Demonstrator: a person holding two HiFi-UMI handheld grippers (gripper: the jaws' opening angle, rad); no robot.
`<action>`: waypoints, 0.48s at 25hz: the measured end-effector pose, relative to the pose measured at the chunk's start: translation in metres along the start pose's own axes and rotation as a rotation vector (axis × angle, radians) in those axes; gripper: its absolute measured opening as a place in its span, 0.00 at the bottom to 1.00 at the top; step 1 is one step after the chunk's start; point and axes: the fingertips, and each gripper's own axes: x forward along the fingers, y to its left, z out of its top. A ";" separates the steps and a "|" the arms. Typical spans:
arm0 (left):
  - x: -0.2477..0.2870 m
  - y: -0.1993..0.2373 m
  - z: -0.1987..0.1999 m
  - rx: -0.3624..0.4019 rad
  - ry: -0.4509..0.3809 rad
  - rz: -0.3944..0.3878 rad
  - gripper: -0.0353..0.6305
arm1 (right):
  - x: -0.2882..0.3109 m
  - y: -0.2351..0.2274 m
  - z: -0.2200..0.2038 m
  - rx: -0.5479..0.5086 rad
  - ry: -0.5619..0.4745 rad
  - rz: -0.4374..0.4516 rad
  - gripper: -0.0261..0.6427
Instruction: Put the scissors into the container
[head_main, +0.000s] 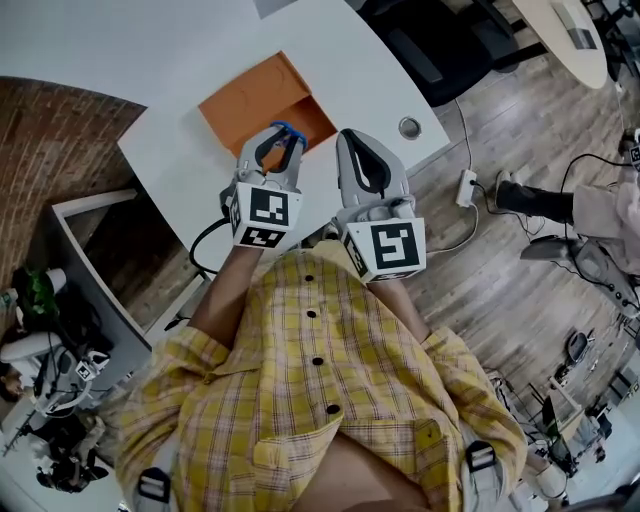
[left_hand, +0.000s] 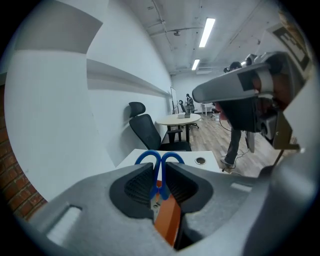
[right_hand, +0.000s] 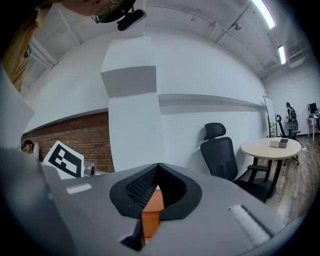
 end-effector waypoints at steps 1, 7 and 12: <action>0.004 -0.001 -0.003 0.011 0.011 -0.002 0.18 | 0.001 0.000 -0.001 -0.001 0.003 0.001 0.05; 0.022 -0.001 -0.027 0.046 0.080 -0.015 0.18 | 0.008 0.003 -0.008 -0.011 0.017 0.011 0.05; 0.039 -0.005 -0.041 0.093 0.138 -0.035 0.18 | 0.009 0.000 -0.006 -0.010 0.028 0.008 0.05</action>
